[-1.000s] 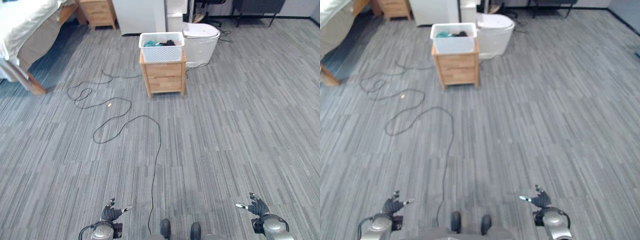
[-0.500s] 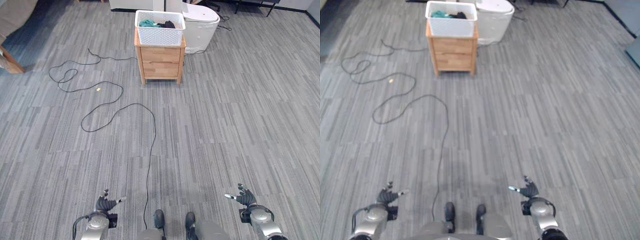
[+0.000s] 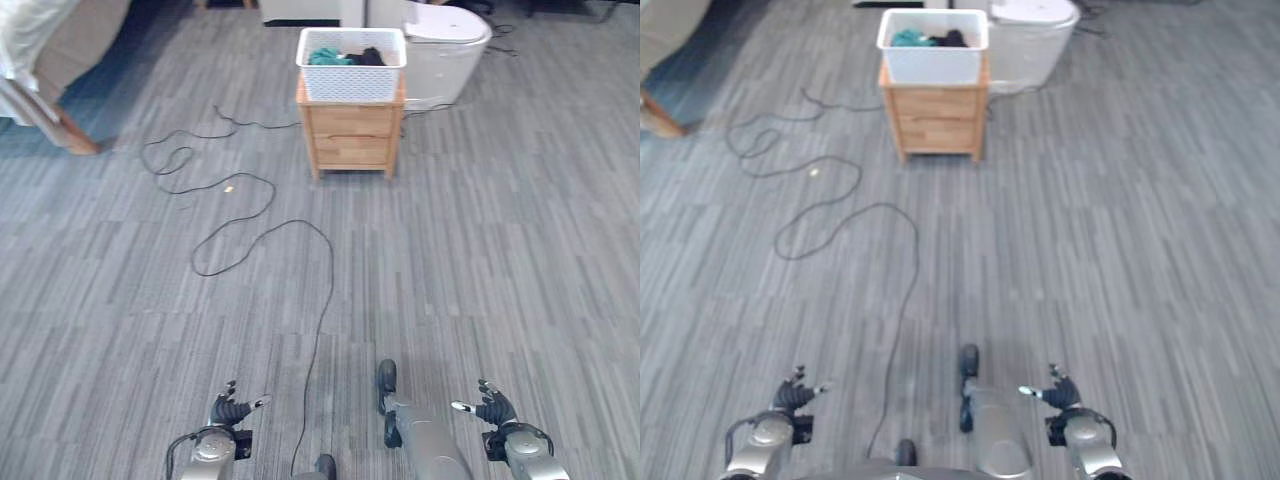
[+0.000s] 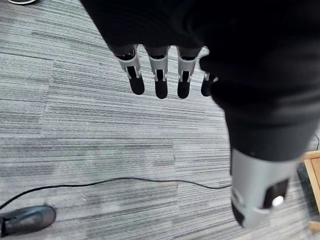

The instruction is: Grab the laundry basket,head to the washer,open it,put in the laundry and shut it.

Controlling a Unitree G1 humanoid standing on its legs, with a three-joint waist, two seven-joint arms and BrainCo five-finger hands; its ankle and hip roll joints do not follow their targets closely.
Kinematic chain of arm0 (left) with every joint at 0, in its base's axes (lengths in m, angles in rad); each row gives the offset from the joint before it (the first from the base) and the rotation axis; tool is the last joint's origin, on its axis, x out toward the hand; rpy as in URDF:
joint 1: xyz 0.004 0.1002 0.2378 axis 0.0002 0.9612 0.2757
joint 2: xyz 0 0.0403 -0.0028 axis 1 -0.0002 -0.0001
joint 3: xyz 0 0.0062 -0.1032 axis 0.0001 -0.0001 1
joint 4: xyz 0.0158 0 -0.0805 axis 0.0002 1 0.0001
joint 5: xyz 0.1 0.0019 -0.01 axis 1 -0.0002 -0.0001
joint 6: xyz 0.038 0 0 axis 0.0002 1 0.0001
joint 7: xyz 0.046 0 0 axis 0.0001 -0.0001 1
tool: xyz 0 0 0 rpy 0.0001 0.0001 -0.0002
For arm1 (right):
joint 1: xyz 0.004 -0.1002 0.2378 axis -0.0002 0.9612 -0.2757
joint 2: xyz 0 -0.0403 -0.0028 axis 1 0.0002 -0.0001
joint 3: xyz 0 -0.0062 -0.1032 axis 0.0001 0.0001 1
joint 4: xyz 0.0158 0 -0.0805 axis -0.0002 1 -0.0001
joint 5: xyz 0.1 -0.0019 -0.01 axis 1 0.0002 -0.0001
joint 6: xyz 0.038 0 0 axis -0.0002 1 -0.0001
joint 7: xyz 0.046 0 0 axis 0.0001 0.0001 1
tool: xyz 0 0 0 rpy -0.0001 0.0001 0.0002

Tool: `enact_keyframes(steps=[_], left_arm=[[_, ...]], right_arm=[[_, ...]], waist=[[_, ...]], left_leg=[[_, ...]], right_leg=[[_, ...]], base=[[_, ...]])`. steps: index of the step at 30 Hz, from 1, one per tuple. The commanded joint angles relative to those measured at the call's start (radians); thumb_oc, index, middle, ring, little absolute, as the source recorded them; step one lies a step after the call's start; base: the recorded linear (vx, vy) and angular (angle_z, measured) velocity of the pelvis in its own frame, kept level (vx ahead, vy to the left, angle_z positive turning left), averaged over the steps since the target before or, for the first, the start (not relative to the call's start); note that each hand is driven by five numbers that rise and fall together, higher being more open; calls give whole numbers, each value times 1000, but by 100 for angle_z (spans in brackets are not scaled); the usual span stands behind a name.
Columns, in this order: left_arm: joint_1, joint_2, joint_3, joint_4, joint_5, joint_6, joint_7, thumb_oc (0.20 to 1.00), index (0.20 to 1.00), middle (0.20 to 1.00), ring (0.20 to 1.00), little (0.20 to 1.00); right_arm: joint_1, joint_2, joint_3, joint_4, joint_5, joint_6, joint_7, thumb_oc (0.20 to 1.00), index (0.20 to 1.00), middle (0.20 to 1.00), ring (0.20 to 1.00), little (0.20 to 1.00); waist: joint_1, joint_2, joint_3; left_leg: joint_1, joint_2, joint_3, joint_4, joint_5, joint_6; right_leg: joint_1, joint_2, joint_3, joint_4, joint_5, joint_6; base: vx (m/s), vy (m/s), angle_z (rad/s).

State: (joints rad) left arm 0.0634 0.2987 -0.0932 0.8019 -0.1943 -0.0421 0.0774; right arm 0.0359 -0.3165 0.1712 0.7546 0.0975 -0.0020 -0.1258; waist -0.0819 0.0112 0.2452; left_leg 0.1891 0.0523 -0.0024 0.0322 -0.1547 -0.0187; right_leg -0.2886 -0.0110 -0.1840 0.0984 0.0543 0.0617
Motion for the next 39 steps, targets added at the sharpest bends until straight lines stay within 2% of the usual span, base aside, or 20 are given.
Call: enact_keyframes(steps=[1,2,4,7,8,9,11,12,13,14,20,23,26,27,28,30,31,32,36,39], left_arm=[[-8,49,-10,-19,-6,-12,-19,1000,1000,1000,1000,1000],[-17,46,-16,-12,-7,-12,-19,1000,1000,1000,1000,1000],[-28,41,-23,-5,-12,-14,-16,1000,1000,1000,1000,1000],[-45,36,-29,12,-17,-14,-13,1000,1000,1000,1000,1000],[-44,37,-27,8,-20,-15,-8,1000,1000,1000,1000,1000],[-43,40,-22,7,-20,-15,-7,1000,1000,1000,1000,1000],[-43,40,-22,7,-20,-14,-7,1000,1000,1000,1000,1000],[-42,42,-18,9,-21,-14,-4,1000,1000,1000,1000,1000],[-42,42,-18,9,-21,-14,-4,1000,1000,1000,1000,1000],[-40,44,-6,34,-31,-17,8,1000,1000,1000,1000,1000],[-30,51,2,56,-18,-18,7,1000,1000,1000,1000,1000],[-33,63,4,78,-2,-14,2,1000,1000,1000,1000,1000],[-36,72,3,74,5,-13,-3,1000,1000,1000,1000,1000],[-46,88,4,65,4,-11,-2,1000,1000,1000,1000,1000],[-53,97,4,69,11,-11,1,1000,1000,1000,1000,1000],[-56,106,6,48,7,-9,6,1000,1000,1000,1000,1000],[-56,106,6,48,7,-9,6,1000,1000,1000,1000,1000],[-52,105,11,42,-1,-9,8,1000,1000,1000,1000,1000],[-54,95,14,51,-11,-10,13,1000,1000,1000,1000,1000],[-67,86,18,47,-25,-14,19,1000,1000,1000,1000,1000]], right_arm=[[-8,-51,7,-44,4,-40,-4,1000,1000,1000,1000,1000],[-14,-57,6,-37,7,-38,-8,1000,1000,1000,1000,1000],[-23,-61,7,-28,12,-38,-12,1000,1000,1000,1000,1000],[-36,-73,7,-14,15,-35,-19,1000,1000,1000,1000,1000],[-43,-79,6,-10,18,-35,-26,1000,1000,1000,1000,1000],[-45,-82,6,-7,16,-35,-30,1000,1000,1000,1000,1000],[-45,-82,6,-6,16,-35,-30,1000,1000,1000,1000,1000],[-49,-82,7,2,15,-33,-33,1000,1000,1000,1000,1000],[-49,-82,7,2,15,-33,-33,1000,1000,1000,1000,1000],[-46,-72,13,29,9,-29,-47,1000,1000,1000,1000,1000],[-42,-51,13,47,-2,-26,-38,1000,1000,1000,1000,1000],[-47,-15,10,62,5,-27,-28,1000,1000,1000,1000,1000],[-48,-8,10,58,7,-27,-23,1000,1000,1000,1000,1000],[-61,2,17,50,10,-30,-22,1000,1000,1000,1000,1000],[-64,6,19,43,14,-32,-20,1000,1000,1000,1000,1000],[-72,9,31,32,10,-29,-15,1000,1000,1000,1000,1000],[-72,9,31,32,10,-29,-15,1000,1000,1000,1000,1000],[-79,6,36,30,9,-26,-14,1000,1000,1000,1000,1000],[-78,2,32,26,20,-25,-16,1000,1000,1000,1000,1000],[-72,-1,25,20,30,-22,-17,1000,1000,1000,1000,1000]], waist=[[-24,-33,-79],[-24,-38,-78],[-21,-43,-72],[-5,-61,-63],[15,-67,-45],[27,-65,-37],[28,-65,-35],[42,-63,-25],[42,-63,-25],[89,-54,-14],[115,-60,-43],[115,-97,-69],[115,-104,-74],[108,-110,-69],[103,-115,-63],[94,-101,-49],[94,-102,-49],[83,-84,-36],[57,-72,-18],[31,-75,-5]], left_leg=[[-15,-35,66,143,85,-68],[-38,-25,80,181,105,-67],[-69,-20,96,200,96,-53],[-161,-24,142,160,38,-15],[-254,-32,157,140,49,-11],[-300,-28,158,114,95,-17],[-296,-29,159,112,95,-17],[-335,-25,160,76,149,-26],[-335,-25,160,76,149,-26],[-431,-12,153,-76,267,-48],[-431,14,177,-94,310,-43],[-424,-7,196,4,260,-12],[-420,-11,203,16,243,-2],[-398,-23,212,24,209,21],[-380,-33,223,30,189,31],[-310,-44,230,17,153,52],[-309,-44,229,17,152,52],[-259,-51,227,-6,132,56],[-195,-72,205,-24,101,56],[-145,-102,172,-20,60,55]], right_leg=[[79,5,19,-30,-19,-2],[99,6,20,-34,-33,-10],[117,2,23,-37,-49,-13],[160,-19,29,-45,-85,-12],[192,-28,38,-48,-101,-11],[210,-24,44,-53,-106,-12],[213,-25,44,-53,-108,-12],[236,-15,53,-59,-116,-14],[236,-15,53,-59,-116,-14],[322,6,83,-70,-159,-15],[414,-1,134,-70,-202,0],[417,-61,162,-4,-199,36],[396,-69,172,45,-176,47],[343,-81,183,160,-131,65],[327,-89,182,202,-106,76],[220,-83,162,281,-49,67],[220,-84,162,282,-50,68],[155,-68,126,247,-66,51],[94,-43,96,162,-69,47],[46,-33,81,30,-24,62]], base=[[381,-214,41],[340,-174,20],[147,-55,0],[199,-23,-19],[247,11,6],[187,9,6],[71,6,-19],[75,8,-59],[493,111,-71],[542,154,-51],[423,208,-28],[337,243,-35],[176,147,-35],[220,200,-9],[287,250,-17],[262,199,-17],[336,216,-20],[188,104,-10],[275,92,-1],[311,-1,13]])
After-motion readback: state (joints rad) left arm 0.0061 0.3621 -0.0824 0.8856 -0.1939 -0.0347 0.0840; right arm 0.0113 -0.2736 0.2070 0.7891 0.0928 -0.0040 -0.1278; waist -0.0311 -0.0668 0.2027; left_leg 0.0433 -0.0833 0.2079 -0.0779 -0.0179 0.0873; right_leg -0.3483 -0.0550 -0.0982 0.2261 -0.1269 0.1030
